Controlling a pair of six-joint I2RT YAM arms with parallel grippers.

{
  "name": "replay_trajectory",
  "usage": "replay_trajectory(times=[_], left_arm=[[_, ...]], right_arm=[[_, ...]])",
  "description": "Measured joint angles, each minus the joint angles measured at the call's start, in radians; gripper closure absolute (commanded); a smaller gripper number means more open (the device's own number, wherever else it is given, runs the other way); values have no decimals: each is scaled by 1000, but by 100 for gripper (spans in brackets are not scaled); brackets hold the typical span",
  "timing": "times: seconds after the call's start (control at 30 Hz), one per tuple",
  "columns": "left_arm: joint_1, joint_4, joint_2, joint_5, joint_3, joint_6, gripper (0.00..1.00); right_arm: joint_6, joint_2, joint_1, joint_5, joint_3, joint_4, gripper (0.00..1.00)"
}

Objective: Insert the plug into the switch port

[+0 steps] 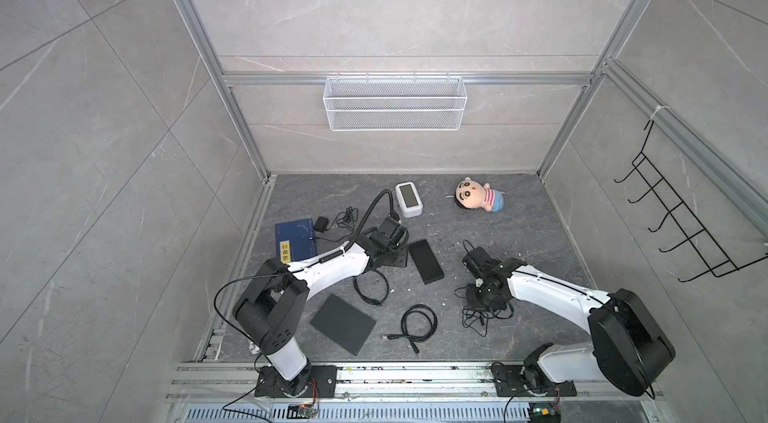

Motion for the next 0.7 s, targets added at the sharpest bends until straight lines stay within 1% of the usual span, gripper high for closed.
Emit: replay_trajectory(times=[0.2,0.4,0.5,0.6,0.67,0.7], left_arm=[[0,-9,0,0,1,0,48],[0,-25,0,18,21,0,49],[-8,-11,0,67,45,5,52],[-24,40,0,146,53,8,53],[-38,84,0,211,53,4,54],[-43,103,0,235,53,1,54]], right_arm=[[-15,3,0,26,20,-16,90],[-48,-8,0,58,113,-63,91],[-58,-9,0,64,138,-63,92],[-59,-9,0,63,142,-58,92],[-59,-9,0,62,146,-58,89],[-59,-9,0,61,150,-56,86]])
